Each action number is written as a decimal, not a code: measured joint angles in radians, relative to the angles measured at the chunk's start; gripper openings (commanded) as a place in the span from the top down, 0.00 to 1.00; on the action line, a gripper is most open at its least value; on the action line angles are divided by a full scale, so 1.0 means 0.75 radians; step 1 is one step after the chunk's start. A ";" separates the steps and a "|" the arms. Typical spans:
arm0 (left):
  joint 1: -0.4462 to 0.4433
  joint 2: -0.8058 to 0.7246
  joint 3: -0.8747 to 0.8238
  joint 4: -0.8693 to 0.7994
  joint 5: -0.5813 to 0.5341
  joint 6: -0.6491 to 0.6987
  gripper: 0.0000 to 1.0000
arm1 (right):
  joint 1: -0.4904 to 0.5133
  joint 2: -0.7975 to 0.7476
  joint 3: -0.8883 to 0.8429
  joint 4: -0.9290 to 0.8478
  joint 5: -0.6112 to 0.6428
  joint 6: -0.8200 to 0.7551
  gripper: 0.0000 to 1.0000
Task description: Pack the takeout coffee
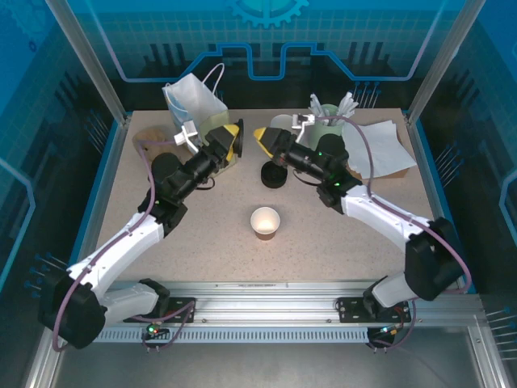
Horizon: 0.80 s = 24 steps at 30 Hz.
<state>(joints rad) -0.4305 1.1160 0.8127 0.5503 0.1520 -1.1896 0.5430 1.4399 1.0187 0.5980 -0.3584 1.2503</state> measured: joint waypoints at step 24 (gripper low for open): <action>-0.654 0.180 -0.103 -0.829 -0.594 1.336 0.39 | -0.499 -0.499 -0.249 -1.380 0.201 -1.034 0.29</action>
<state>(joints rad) -0.9207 1.2510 0.7353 -0.0711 -0.2935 -0.1875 0.1688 1.0653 0.8318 -0.4374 -0.2077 0.4751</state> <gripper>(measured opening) 0.663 0.705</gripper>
